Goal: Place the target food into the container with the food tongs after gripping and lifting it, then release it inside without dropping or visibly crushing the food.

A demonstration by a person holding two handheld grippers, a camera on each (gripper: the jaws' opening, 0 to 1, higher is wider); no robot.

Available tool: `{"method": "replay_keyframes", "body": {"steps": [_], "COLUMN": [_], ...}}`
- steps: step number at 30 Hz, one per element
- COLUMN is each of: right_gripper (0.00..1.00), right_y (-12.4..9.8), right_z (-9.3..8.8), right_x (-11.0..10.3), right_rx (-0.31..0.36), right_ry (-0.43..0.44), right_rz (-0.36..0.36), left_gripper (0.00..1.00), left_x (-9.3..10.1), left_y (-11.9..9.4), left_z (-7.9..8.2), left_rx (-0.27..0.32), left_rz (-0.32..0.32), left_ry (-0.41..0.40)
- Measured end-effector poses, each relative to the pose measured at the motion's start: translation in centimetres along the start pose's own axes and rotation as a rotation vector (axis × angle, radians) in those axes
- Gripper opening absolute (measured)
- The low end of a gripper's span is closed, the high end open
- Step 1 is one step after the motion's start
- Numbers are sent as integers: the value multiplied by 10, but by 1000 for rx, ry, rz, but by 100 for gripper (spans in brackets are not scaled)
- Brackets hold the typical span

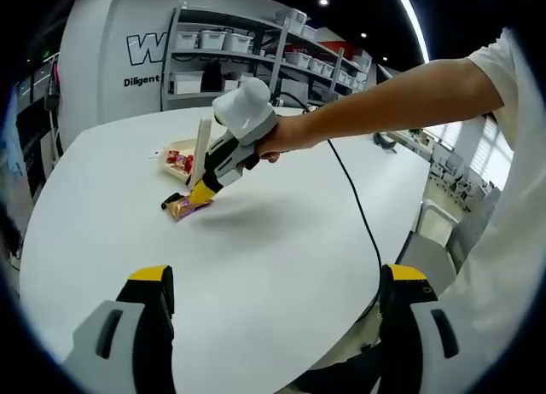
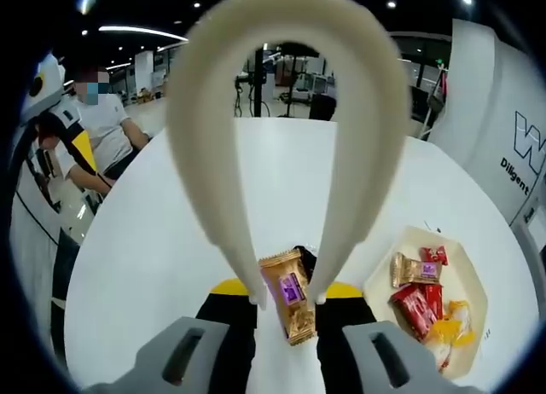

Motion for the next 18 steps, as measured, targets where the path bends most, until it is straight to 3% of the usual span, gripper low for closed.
{"method": "replay_keyframes", "body": {"steps": [18], "right_gripper": [22], "right_y": [12], "right_z": [-4], "right_x": [11], "right_rx": [-49], "right_ry": [-54], "right_rz": [10], "left_gripper": [99], "left_x": [-5], "left_y": [4], "left_z": [0], "left_rx": [-15], "left_rz": [1], "left_ry": [-2]}}
Point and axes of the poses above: the point that each gripper's makers call its tool centre point, and the gripper's own axes: y roughly forward along the fingers, x roughly to its right, z roughly out of its top, the point moved 6 cm from there along -y, roughly backward along the fingers, and after that the axes turned 13 degrees about z, right-handed, at the moved point
